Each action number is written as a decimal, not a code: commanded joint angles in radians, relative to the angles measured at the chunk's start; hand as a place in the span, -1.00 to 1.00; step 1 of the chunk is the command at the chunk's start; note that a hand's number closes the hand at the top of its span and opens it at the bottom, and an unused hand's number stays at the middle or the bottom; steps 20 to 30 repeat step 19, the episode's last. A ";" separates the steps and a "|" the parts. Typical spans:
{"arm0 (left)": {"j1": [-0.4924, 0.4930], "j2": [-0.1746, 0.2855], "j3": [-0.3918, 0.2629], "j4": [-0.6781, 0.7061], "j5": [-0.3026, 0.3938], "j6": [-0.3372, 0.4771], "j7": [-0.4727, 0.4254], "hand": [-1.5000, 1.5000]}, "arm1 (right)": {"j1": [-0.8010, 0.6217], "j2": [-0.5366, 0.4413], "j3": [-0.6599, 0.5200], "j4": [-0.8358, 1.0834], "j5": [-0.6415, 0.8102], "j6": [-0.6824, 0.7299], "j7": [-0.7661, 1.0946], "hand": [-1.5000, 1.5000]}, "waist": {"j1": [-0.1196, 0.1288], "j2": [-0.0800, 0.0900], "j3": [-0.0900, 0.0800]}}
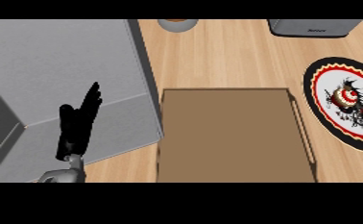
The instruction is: Pick the cupcake from the tray and place it in the plate
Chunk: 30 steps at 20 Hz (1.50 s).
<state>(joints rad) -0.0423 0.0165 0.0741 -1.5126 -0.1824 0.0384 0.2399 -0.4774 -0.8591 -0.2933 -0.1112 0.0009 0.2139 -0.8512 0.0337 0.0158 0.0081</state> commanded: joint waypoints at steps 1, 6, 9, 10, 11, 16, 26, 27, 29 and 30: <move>-0.002 -0.003 0.008 0.058 -0.011 0.017 -0.061 0.00 | 0.004 -0.008 -0.018 0.021 -0.009 -0.009 -0.006 -1.00 | 0.001 0.003 0.000; -0.051 0.023 0.023 0.020 0.021 -0.014 0.028 0.00 | 0.006 -0.036 -0.036 0.027 -0.022 0.014 0.008 -1.00 | 0.000 0.001 0.000; 0.012 -0.002 -0.006 -0.009 0.007 -0.003 0.001 0.00 | 0.027 -0.054 -0.060 0.039 -0.041 -0.027 0.003 -1.00 | 0.008 0.002 0.001; 0.008 0.014 0.028 0.039 0.039 -0.022 -0.055 0.00 | 0.039 -0.073 -0.060 0.041 -0.041 -0.004 0.003 -1.00 | 0.003 0.003 0.000; -0.022 -0.010 -0.006 0.021 -0.003 0.013 0.014 0.00 | 0.061 -0.033 -0.068 0.048 -0.047 -0.040 -0.024 -1.00 | 0.000 0.004 0.003; -0.013 -0.016 0.000 0.039 0.010 0.010 -0.039 0.00 | 0.057 -0.054 -0.075 0.042 -0.051 -0.051 -0.004 -1.00 | 0.006 0.005 0.003; -0.010 -0.016 -0.049 0.017 0.008 0.029 -0.005 0.00 | 0.064 -0.068 -0.071 0.046 -0.045 -0.047 0.012 -1.00 | 0.008 0.005 0.004; -0.010 -0.016 -0.049 0.017 0.008 0.029 -0.005 0.00 | 0.064 -0.068 -0.071 0.046 -0.045 -0.047 0.012 -1.00 | 0.008 0.005 0.004; -0.010 -0.016 -0.049 0.017 0.008 0.029 -0.005 0.00 | 0.064 -0.068 -0.071 0.046 -0.045 -0.047 0.012 -1.00 | 0.008 0.005 0.004; -0.010 -0.016 -0.049 0.017 0.008 0.029 -0.005 0.00 | 0.064 -0.068 -0.071 0.046 -0.045 -0.047 0.012 -1.00 | 0.008 0.005 0.004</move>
